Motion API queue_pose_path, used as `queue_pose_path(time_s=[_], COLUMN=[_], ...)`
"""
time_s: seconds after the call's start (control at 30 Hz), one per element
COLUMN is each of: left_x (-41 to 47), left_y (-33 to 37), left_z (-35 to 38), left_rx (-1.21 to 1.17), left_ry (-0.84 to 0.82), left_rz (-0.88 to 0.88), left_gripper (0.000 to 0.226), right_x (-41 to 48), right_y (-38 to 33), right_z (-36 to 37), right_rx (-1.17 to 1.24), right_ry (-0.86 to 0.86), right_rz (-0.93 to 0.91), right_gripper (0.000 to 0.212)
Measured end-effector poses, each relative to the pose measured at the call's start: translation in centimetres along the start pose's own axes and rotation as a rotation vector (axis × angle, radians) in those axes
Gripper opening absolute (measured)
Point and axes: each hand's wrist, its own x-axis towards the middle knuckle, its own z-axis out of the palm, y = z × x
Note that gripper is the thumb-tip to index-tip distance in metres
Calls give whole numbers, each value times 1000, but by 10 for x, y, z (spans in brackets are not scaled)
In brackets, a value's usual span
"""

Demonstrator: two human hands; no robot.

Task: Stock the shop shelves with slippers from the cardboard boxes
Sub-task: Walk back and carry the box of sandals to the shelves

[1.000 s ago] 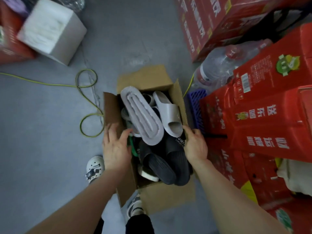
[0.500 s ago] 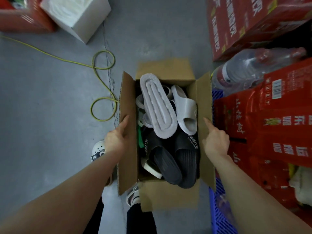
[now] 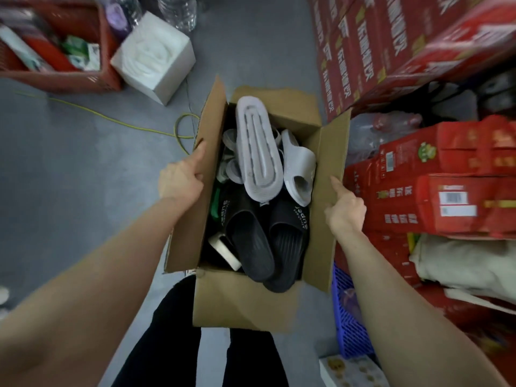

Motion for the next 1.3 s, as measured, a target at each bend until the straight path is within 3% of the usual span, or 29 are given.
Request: queue_pose_path(time_s=[0.23, 0.47, 0.63, 1.0, 1.3], left_x=[21, 72, 139, 303, 506], left_y=[21, 59, 104, 221, 287], left_z=[-156, -258, -299, -378, -455], left_rx=[58, 4, -47, -10, -3], left_ry=[111, 205, 205, 285, 284], left_rz=[116, 127, 93, 8, 44], left_gripper=[77, 79, 88, 81, 76], right_x=[-21, 16, 97, 292, 473], right_y=[-107, -189, -237, -344, -468], right_z=[-119, -208, -257, -381, -444], right_rx=[-16, 19, 5, -130, -103], right_ry=[91, 186, 186, 173, 179], right_rz=[-65, -147, -222, -398, -330], right_gripper=[72, 70, 71, 66, 63])
